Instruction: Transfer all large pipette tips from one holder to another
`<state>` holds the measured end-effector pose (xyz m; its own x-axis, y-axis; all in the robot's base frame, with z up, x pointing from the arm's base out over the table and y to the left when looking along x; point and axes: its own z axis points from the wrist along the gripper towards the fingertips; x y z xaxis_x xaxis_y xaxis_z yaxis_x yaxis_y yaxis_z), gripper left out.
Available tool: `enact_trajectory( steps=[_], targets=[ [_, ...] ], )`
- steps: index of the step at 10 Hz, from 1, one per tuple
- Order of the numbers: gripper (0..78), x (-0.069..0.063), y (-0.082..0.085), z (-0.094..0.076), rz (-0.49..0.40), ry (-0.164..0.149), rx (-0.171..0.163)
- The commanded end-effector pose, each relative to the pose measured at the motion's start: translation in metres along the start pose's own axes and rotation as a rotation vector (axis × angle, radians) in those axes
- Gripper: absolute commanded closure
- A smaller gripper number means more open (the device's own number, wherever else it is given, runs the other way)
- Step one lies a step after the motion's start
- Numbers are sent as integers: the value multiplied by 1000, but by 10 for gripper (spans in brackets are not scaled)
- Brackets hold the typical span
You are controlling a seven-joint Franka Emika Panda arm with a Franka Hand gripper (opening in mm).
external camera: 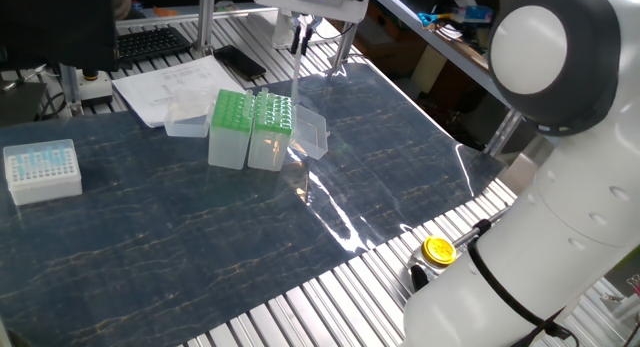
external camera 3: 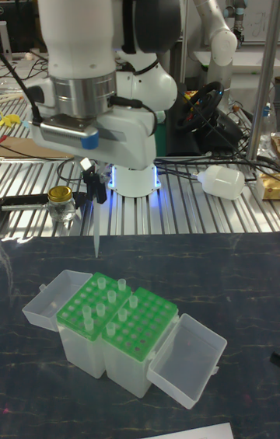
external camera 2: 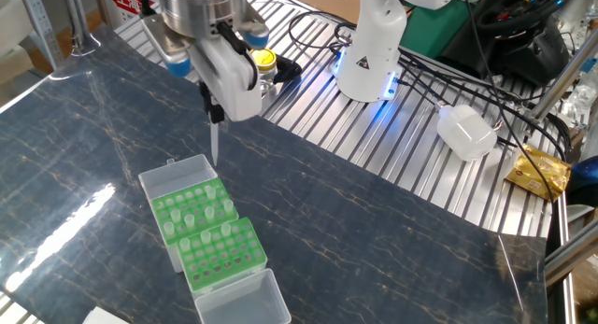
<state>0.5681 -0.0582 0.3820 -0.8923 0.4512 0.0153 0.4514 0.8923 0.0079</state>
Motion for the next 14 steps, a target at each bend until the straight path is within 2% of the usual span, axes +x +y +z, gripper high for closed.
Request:
enact_trajectory(
  steps=[1, 6, 14],
  targets=[
    [763, -1, -5, 3, -9, -10, 0],
    [763, 6, -8, 16, -5, -19, -14],
    [763, 8, -7, 37, -1, -39, -50]
  ],
)
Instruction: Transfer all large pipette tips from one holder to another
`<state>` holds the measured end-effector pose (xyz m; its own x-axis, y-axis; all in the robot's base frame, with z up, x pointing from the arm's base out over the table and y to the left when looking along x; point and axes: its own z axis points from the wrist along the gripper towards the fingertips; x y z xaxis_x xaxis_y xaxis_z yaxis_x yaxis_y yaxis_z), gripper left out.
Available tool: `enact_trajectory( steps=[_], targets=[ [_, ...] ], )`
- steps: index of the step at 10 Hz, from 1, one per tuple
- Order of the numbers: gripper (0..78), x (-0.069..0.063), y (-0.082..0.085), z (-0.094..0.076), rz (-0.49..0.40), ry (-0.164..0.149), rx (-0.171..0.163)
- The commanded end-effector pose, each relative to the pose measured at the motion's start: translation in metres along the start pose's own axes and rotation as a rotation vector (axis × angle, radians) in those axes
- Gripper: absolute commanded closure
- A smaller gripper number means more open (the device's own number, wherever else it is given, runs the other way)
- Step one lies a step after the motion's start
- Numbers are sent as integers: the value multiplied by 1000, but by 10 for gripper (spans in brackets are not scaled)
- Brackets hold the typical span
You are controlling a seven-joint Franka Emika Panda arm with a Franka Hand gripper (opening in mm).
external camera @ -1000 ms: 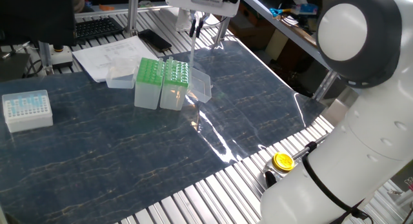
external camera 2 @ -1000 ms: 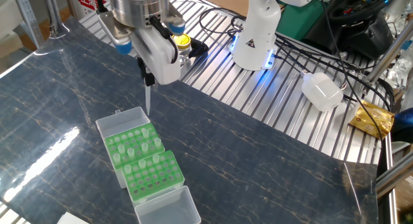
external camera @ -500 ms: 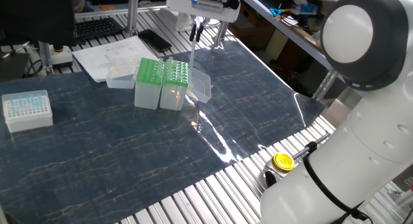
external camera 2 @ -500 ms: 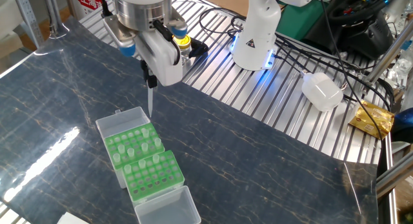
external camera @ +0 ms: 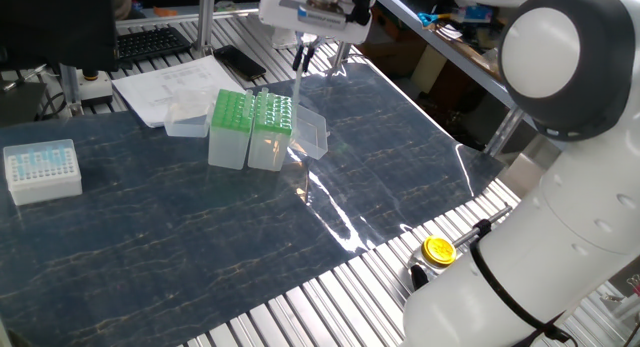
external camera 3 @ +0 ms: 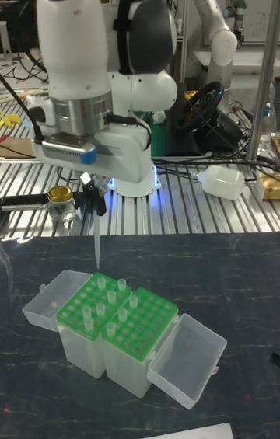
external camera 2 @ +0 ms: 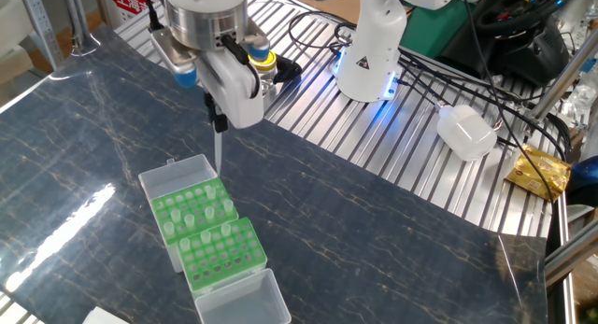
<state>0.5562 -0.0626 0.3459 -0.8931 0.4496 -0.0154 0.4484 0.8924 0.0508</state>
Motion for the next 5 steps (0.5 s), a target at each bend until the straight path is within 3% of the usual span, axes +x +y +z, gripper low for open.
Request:
enact_trajectory(
  steps=[1, 5],
  targets=[
    [763, 0, 3, 4, 0, -12, -9],
    [763, 0, 3, 11, -10, -23, -13]
  ],
)
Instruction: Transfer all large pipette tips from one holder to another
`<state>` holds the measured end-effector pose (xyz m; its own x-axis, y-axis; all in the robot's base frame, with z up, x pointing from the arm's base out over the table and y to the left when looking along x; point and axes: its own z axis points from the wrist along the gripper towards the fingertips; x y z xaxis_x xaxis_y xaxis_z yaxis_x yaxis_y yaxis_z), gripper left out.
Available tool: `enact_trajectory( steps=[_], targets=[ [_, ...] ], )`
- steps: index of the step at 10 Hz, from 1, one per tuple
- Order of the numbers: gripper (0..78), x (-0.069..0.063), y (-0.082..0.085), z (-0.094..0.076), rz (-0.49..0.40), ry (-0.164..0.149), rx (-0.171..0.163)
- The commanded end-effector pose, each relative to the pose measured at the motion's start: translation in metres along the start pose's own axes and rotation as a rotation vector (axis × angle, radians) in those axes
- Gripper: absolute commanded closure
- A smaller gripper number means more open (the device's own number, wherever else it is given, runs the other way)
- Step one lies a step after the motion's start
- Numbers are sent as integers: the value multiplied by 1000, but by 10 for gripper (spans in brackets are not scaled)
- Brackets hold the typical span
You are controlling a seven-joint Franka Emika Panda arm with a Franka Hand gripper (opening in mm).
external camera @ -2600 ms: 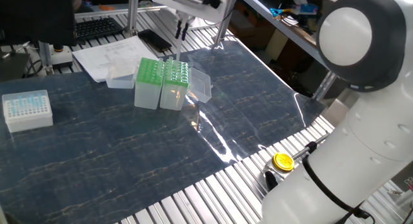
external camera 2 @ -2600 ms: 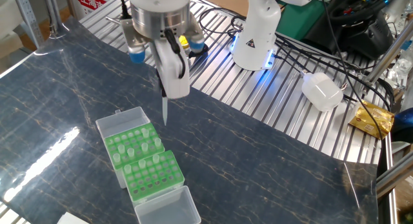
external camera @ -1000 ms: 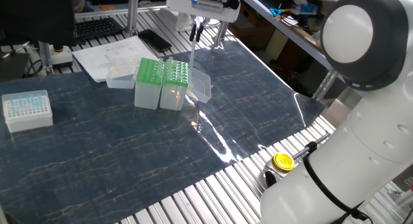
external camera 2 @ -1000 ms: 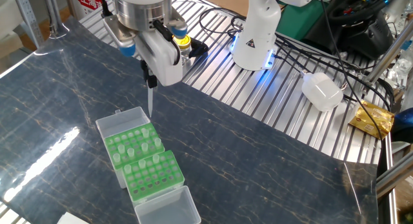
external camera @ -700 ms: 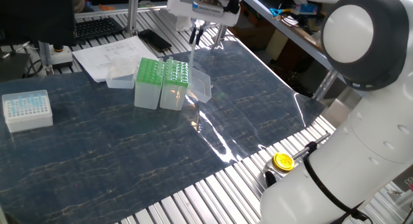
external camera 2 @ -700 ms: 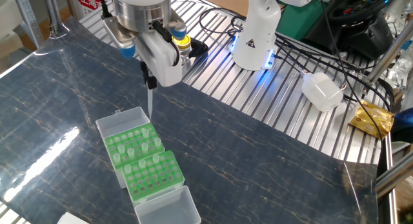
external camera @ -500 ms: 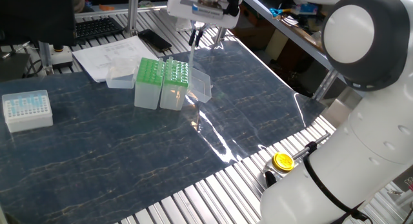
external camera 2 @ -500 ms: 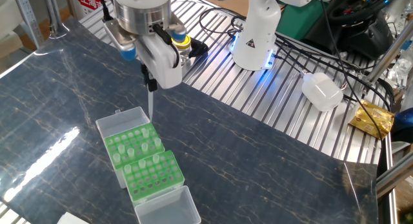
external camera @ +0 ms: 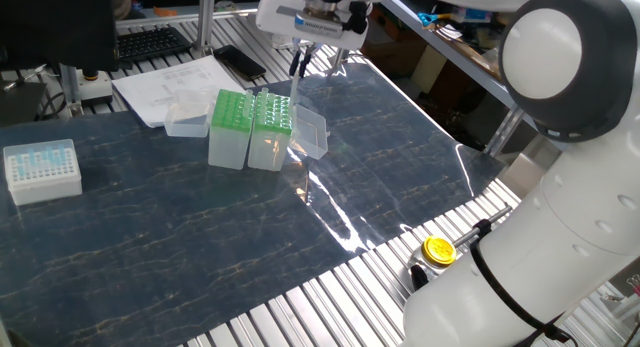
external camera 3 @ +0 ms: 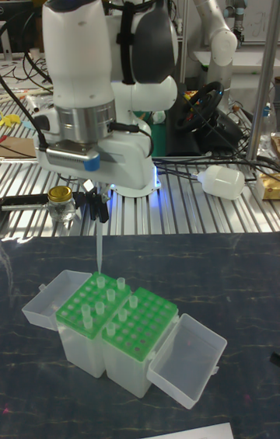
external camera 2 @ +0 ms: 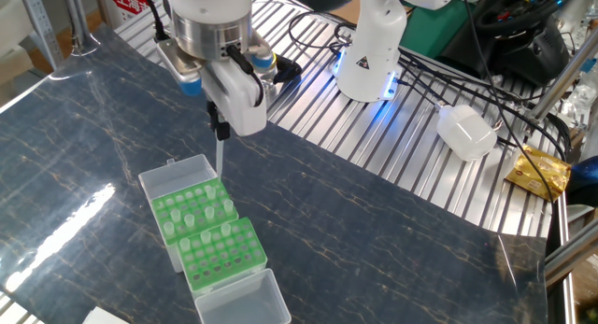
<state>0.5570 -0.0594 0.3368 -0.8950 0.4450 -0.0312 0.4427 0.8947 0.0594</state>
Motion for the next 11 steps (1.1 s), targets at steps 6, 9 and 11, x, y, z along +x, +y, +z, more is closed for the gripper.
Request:
enact_trajectory(
  steps=[6, 9, 11],
  targets=[
    [763, 1, 0, 10, -5, -21, -11],
    [763, 1, 2, 13, -6, -19, -9],
    [763, 4, 3, 21, -19, -23, 4]
  ],
)
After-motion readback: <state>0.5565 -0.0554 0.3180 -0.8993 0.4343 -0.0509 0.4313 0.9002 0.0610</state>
